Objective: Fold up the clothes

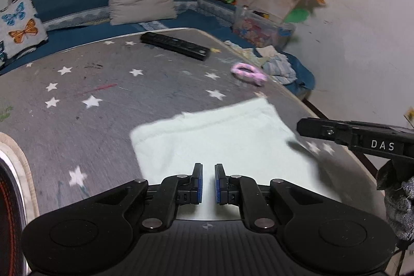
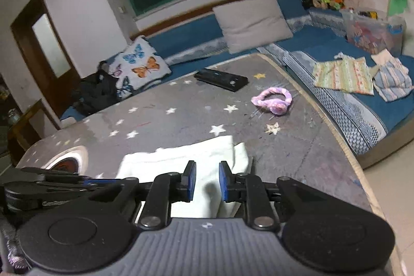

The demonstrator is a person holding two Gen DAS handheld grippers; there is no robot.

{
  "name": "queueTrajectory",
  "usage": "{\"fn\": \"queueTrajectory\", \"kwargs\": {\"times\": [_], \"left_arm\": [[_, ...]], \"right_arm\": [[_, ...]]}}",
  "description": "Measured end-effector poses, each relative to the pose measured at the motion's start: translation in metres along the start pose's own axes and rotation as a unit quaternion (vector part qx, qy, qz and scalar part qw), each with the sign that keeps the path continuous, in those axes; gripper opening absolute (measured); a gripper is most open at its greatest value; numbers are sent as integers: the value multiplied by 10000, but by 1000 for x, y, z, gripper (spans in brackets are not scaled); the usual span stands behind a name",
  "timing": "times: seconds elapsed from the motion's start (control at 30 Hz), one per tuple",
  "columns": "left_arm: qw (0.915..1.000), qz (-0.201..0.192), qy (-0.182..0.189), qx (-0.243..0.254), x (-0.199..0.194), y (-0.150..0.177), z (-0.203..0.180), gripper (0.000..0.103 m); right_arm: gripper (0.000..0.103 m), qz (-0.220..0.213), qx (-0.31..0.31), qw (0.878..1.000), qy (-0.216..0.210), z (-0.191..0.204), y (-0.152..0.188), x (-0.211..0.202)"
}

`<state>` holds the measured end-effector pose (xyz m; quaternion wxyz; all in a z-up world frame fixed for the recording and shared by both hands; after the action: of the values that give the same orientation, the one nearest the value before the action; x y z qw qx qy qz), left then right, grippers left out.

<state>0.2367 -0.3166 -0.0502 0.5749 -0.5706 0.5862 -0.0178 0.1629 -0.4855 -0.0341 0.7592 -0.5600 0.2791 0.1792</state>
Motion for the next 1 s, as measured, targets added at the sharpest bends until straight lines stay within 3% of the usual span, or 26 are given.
{"fn": "queueTrajectory", "kwargs": {"times": [0.17, 0.33, 0.5, 0.7, 0.8, 1.0], "left_arm": [[9993, 139, 236, 247, -11, 29, -27, 11], [9988, 361, 243, 244, -12, 63, -32, 10], [9993, 243, 204, 176, -24, 69, -28, 11], [9994, 203, 184, 208, -32, 79, -26, 11], [9994, 200, 171, 229, -36, 84, -26, 11], [9996, 170, 145, 192, -42, 89, -25, 11]], "right_arm": [[18, -7, -255, 9995, -175, 15, 21, -31], [18, 229, -192, 9995, -112, 11, 56, -28], [18, 203, 155, 9997, 5, 0, 70, -31], [19, -61, -184, 9998, 53, 10, 83, -59], [18, 80, -146, 9998, 69, 7, 101, -60], [20, -78, -101, 9997, 204, 5, 102, -77]]}}
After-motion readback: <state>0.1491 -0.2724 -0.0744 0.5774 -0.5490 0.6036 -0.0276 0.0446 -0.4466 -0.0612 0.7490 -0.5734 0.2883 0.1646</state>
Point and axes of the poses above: each gripper's, at about its wrist camera, not at the fingertips, and x roughly the way its jaws point, z to its left, y to its underside, the point moved 9 cm from there along x, roughly the way its jaws point, and after that the axes turned 11 degrees about y, right-handed, at the moved point
